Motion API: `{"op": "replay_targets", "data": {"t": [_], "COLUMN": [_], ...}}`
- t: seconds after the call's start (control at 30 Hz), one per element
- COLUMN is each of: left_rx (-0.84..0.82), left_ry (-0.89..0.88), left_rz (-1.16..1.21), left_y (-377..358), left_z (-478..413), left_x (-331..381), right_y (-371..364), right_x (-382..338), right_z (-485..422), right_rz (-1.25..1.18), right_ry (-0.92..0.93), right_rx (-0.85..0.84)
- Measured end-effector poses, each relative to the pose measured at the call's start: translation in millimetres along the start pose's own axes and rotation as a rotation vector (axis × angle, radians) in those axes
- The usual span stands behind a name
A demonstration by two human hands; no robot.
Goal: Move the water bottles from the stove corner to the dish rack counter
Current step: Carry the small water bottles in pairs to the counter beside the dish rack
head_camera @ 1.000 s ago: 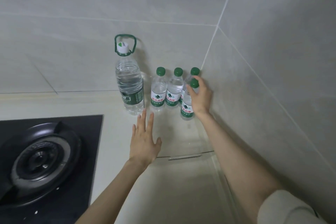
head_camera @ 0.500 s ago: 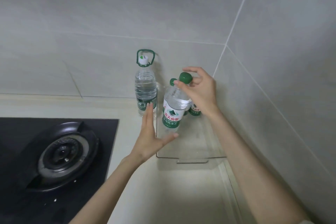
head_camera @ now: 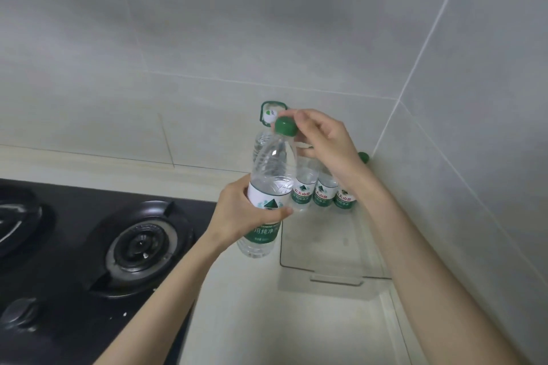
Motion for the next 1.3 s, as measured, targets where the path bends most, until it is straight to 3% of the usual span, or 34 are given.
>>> {"op": "replay_targets", "data": {"t": [0.1,0.23,0.4,0.67,0.83,0.93,1.3], "left_rx": [0.033,0.051,0.059,0.072,0.068,0.071,0.153], "left_ry": [0.048,0.096,0.172,0.298,0.317,0.303,0.214], "left_rz": [-0.019,-0.040,-0.055,-0.095,-0.035,-0.001,0.102], "left_y": [5.6,13.2,17.2,15.4,20.8,25.6,47.8], "left_z": [-0.8,-3.3,-8.9,-13.9,-11.3,-9.1,25.4], "left_x": [-10.1,-21.6,-35.4,-65.8,-70.2,-69.1,-36.6], "right_y": [27.5,74.7,91.6,100.4,95.1,90.3,25.6], "right_x": [27.4,85.9,145.9,189.8,189.5,175.7,43.8], "right_z": [-17.7,-42.7,-60.4,-71.6,-72.7,-67.3,-30.1], "right_rz": [0.043,0.339,0.531,0.509,0.469,0.406,0.212], "right_ry": [-0.052,-0.170,-0.263,-0.070,0.003,0.059,0.404], "right_rx": [0.141,0.392,0.392,0.418,0.378,0.439,0.365]}}
Point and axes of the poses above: each hand's wrist, its own z-axis away from the middle knuckle, its own y-axis out of the back of the hand, x = y × z, the point moved 3 cm from there along -z, towards the middle knuckle, and after that the axes turned 15 degrees about -z, right-handed, at the moved point
